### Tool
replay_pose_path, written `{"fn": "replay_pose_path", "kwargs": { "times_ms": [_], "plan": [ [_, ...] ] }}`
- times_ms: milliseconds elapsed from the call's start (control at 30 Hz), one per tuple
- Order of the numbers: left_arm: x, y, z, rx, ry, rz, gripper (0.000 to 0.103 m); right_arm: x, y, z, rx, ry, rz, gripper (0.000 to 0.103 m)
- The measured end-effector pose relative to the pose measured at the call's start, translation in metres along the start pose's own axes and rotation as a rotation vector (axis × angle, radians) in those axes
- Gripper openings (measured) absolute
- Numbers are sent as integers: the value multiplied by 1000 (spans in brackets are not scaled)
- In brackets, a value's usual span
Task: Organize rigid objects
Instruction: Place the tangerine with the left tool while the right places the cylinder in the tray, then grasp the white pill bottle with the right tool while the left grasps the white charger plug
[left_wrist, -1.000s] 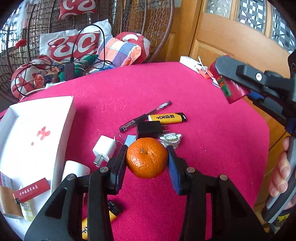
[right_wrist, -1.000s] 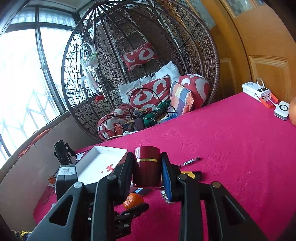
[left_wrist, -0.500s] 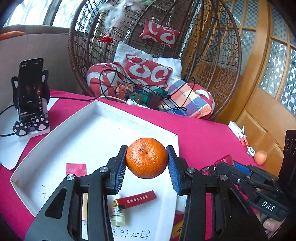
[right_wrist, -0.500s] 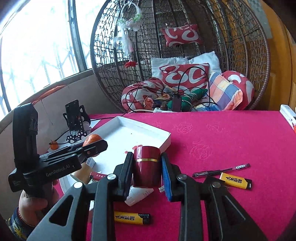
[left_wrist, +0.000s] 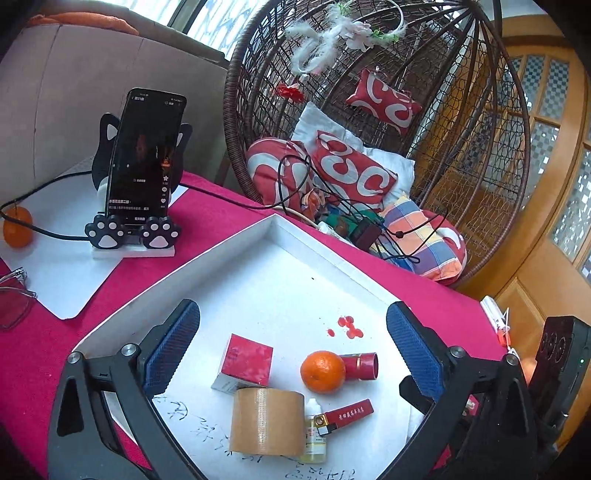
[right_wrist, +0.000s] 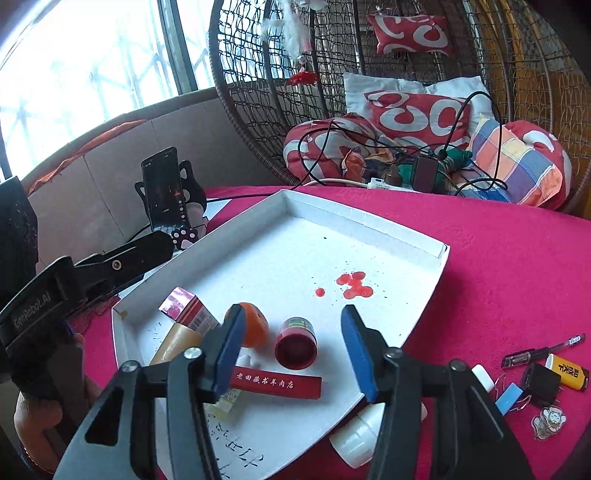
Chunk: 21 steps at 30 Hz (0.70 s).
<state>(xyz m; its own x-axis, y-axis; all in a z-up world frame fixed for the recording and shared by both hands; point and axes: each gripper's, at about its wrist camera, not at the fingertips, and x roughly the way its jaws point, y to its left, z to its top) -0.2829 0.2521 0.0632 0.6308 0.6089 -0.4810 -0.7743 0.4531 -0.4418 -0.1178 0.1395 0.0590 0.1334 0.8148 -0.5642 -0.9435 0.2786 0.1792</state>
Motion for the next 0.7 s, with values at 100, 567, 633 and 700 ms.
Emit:
{"fn": "replay_pose_path", "kwargs": {
  "times_ms": [100,567,633,700],
  "plan": [
    [-3,1,1,3,-13,42,102,-13,-9,1,24,-31,-14,97],
    [-10,-13,-6,32,0,-1,102,-43,-35,-37,-244,37,-47,103],
    [-9,-18,-8,44,11,-8,102,-32,-28,-40,-329,68,-32,103],
    [-9,-22,-9,64,15,-14,102,-19,-22,-40,-404,103,-15,103]
  ]
}}
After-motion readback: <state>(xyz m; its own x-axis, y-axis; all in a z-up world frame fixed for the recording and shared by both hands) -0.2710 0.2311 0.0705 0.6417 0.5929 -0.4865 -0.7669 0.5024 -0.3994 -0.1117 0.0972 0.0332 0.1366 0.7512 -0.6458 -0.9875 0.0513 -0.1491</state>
